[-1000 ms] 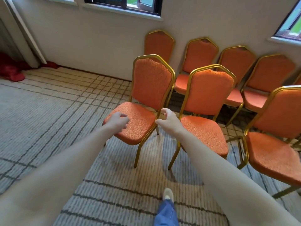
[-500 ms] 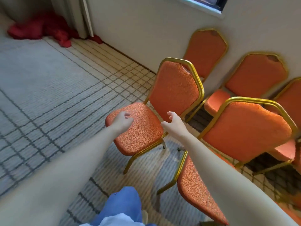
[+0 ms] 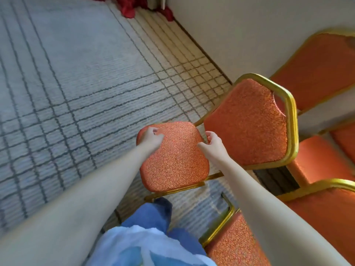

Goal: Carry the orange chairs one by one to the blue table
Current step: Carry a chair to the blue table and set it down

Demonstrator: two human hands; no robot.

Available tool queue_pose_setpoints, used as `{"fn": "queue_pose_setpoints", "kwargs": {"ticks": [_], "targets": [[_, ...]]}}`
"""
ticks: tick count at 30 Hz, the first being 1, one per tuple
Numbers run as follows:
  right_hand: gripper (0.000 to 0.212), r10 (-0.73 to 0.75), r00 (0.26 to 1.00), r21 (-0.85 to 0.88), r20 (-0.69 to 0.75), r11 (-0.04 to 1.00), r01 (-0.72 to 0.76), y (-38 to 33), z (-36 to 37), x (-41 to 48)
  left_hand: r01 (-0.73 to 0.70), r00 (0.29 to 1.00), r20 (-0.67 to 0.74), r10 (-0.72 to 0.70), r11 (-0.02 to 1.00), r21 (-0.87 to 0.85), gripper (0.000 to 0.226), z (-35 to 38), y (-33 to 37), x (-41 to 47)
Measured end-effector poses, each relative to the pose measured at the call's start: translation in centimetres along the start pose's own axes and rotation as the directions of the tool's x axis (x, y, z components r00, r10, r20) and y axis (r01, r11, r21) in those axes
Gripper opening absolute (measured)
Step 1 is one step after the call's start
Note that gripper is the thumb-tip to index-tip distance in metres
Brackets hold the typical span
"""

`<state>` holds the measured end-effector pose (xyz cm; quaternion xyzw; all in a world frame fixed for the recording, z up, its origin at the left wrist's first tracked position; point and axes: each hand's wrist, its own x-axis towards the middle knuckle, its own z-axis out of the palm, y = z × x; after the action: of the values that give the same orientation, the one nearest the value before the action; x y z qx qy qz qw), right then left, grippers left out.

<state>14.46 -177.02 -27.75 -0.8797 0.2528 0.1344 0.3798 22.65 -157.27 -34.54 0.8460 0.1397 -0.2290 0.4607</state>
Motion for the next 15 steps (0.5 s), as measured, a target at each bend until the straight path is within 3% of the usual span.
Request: {"fn": "queue_pose_setpoints", "kwargs": {"ticks": [6, 15], "targets": [[0.062, 0.044, 0.995, -0.026, 0.089, 0.999, -0.041, 0.3, 0.4, 6.5, 0.125, 0.992, -0.008, -0.125, 0.992, -0.036, 0.042, 1.1, 0.5, 3.6], [0.066, 0.105, 0.978, -0.070, 0.180, 0.993, -0.094, 3.5, 3.1, 16.2, 0.306, 0.944, -0.103, -0.315, 0.947, -0.096, 0.045, 3.1, -4.2, 10.0]]}}
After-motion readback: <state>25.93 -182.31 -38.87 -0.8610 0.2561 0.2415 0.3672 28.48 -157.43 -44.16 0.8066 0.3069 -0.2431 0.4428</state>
